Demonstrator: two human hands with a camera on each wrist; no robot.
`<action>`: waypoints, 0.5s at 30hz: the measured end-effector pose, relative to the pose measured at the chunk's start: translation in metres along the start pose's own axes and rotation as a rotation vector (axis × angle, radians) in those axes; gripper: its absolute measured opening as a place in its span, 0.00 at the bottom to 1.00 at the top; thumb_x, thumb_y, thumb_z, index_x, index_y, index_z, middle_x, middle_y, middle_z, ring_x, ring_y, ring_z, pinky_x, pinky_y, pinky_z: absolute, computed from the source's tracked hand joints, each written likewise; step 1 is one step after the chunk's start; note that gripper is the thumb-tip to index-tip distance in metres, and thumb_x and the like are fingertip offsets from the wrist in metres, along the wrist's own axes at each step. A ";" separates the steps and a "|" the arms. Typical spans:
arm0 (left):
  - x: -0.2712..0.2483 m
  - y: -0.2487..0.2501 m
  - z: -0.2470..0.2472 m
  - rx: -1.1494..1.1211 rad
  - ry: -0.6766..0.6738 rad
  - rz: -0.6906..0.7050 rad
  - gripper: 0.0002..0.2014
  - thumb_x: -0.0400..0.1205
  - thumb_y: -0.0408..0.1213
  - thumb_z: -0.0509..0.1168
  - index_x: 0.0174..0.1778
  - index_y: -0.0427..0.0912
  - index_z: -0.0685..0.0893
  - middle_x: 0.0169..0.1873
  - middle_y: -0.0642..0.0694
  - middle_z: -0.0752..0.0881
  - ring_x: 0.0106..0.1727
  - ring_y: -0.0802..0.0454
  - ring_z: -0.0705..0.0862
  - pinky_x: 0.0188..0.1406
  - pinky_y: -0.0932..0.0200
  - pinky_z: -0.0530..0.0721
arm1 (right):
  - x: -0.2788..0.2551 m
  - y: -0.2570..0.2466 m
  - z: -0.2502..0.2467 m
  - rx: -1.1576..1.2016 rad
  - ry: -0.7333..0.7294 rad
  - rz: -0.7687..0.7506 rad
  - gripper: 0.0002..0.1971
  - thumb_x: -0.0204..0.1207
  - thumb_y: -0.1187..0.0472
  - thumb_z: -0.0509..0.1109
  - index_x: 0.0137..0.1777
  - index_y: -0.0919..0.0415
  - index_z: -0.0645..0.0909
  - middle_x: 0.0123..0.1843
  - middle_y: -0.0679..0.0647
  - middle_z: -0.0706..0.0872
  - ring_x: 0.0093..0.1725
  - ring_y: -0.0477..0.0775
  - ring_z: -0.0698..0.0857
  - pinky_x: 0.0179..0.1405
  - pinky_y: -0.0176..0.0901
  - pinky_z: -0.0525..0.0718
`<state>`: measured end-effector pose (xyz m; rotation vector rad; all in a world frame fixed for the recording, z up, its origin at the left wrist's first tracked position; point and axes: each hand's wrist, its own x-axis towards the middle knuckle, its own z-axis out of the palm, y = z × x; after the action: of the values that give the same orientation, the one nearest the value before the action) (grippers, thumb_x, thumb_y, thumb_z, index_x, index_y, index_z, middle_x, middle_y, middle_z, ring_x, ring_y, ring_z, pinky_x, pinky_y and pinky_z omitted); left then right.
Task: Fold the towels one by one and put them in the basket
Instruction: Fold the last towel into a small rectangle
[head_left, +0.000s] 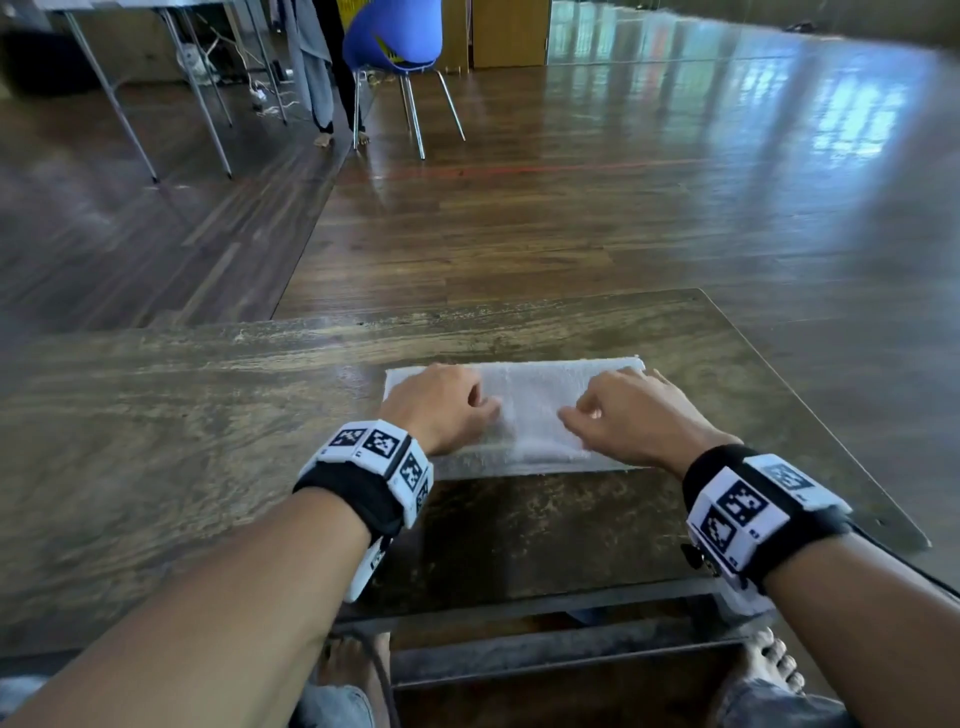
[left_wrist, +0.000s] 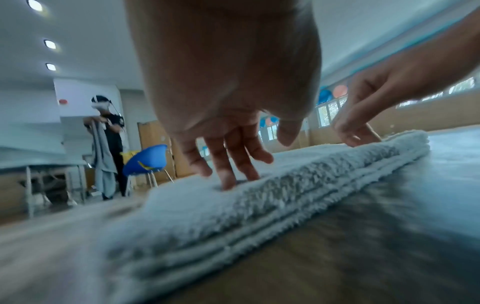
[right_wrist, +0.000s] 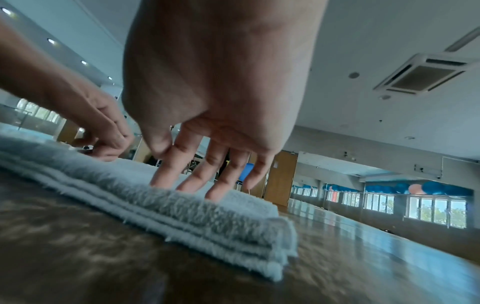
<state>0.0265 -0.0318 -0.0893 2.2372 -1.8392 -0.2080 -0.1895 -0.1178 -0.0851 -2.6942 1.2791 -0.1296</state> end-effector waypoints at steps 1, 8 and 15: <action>-0.001 0.005 0.003 -0.018 0.010 0.037 0.12 0.81 0.53 0.60 0.39 0.48 0.77 0.39 0.51 0.81 0.41 0.50 0.81 0.37 0.53 0.80 | -0.001 -0.002 0.002 -0.014 0.025 -0.017 0.22 0.81 0.42 0.60 0.33 0.53 0.86 0.44 0.45 0.85 0.49 0.56 0.84 0.56 0.49 0.76; -0.003 0.033 0.035 0.041 -0.173 0.085 0.32 0.88 0.53 0.54 0.86 0.45 0.53 0.87 0.47 0.53 0.87 0.49 0.49 0.84 0.38 0.52 | 0.003 -0.018 0.026 0.147 -0.036 -0.303 0.25 0.85 0.55 0.62 0.82 0.52 0.69 0.86 0.46 0.64 0.85 0.52 0.60 0.83 0.50 0.60; -0.003 0.017 0.040 0.022 -0.342 0.066 0.39 0.85 0.67 0.45 0.87 0.55 0.38 0.86 0.58 0.34 0.86 0.57 0.31 0.85 0.45 0.32 | 0.012 0.004 0.030 0.136 -0.442 -0.206 0.41 0.82 0.30 0.57 0.87 0.32 0.37 0.89 0.36 0.32 0.87 0.43 0.29 0.84 0.55 0.30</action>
<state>-0.0004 -0.0354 -0.1231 2.2626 -2.0852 -0.5942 -0.1808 -0.1264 -0.1147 -2.5345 0.8326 0.3262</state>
